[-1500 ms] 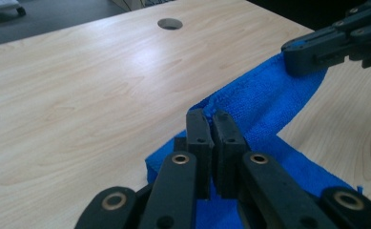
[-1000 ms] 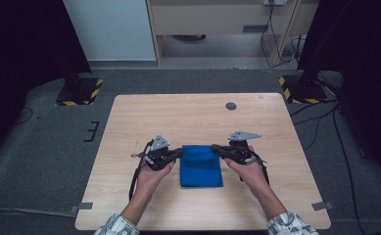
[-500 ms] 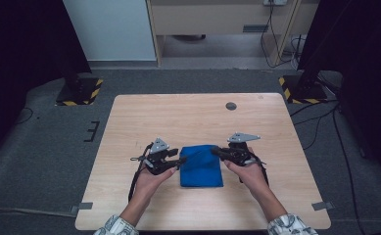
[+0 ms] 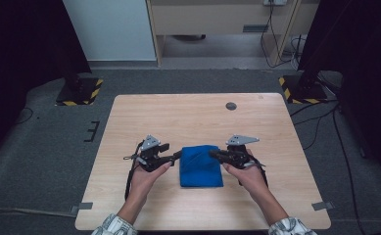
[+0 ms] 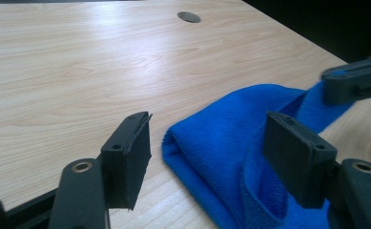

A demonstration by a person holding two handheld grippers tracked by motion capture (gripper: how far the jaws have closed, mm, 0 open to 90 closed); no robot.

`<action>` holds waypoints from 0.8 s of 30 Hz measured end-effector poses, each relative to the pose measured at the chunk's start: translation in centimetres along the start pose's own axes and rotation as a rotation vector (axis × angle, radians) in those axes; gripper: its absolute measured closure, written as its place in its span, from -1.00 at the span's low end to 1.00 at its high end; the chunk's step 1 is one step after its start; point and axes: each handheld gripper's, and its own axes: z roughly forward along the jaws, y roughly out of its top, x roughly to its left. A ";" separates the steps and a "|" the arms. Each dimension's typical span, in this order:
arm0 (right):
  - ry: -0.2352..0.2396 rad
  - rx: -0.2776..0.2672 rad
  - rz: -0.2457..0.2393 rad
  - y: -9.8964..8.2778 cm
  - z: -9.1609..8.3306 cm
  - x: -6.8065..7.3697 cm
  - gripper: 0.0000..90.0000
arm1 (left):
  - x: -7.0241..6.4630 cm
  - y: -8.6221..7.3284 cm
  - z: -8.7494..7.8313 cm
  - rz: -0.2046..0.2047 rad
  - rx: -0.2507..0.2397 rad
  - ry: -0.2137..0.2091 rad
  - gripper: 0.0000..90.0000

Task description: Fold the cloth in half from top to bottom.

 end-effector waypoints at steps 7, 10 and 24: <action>0.025 -0.036 -0.001 0.6 -0.6 0.8 0.94 | 0.2 -0.2 0.1 -0.002 0.007 0.028 -0.26; 0.031 -0.041 -0.005 0.7 -0.9 1.0 0.94 | 0.3 -0.2 0.2 0.011 0.013 0.042 -0.26; 0.048 0.024 0.013 -1.9 -1.1 1.0 0.91 | 0.4 -0.9 0.8 0.027 0.052 0.071 -0.28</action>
